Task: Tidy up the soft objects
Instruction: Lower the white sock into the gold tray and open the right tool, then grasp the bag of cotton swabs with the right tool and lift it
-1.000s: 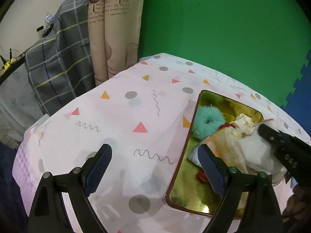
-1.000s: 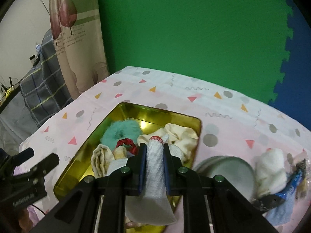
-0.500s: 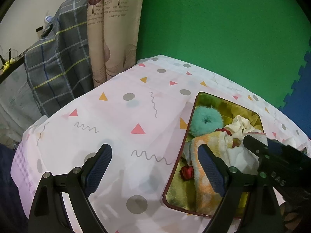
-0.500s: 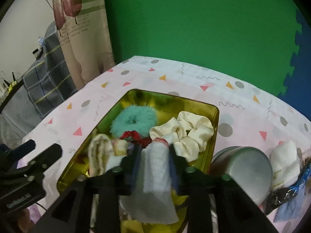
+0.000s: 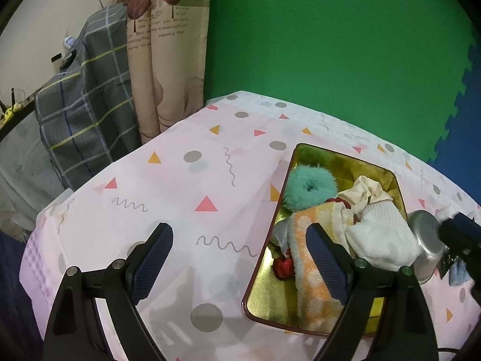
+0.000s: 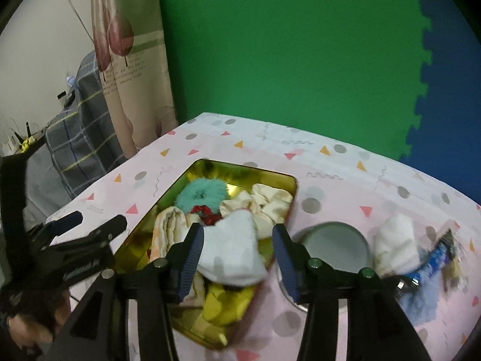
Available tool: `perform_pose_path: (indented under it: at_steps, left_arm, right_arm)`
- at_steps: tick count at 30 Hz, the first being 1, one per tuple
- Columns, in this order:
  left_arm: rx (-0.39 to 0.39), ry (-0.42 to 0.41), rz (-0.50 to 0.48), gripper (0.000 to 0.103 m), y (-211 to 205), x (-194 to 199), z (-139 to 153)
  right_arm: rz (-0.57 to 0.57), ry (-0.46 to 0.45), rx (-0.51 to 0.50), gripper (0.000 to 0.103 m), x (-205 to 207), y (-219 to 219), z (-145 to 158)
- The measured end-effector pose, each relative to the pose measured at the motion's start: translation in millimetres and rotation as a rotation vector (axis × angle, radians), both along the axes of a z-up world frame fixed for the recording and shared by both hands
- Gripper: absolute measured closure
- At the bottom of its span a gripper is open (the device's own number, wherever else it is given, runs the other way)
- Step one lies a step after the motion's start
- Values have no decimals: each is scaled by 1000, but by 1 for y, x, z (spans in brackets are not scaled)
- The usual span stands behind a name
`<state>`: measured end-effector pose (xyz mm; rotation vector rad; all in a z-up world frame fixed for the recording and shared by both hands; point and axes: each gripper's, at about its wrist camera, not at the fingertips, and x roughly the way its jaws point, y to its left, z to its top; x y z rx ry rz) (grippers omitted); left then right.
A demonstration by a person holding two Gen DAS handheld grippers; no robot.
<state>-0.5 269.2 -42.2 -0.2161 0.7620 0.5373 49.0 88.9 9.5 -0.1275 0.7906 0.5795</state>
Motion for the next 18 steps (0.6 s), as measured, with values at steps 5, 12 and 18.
perform_pose_path:
  at_steps: [5, 12, 18]
  left_arm:
    - [30, 8, -18, 15, -8, 2, 0]
    - [55, -1, -40, 15, -16, 2, 2]
    - [58, 0, -60, 15, -20, 3, 1]
  right_arm:
    - [-57, -14, -7, 54, -12, -42, 5]
    - [-185, -17, -49, 54, -14, -121, -1]
    - [-342, -29, -104, 54, -1, -194, -7]
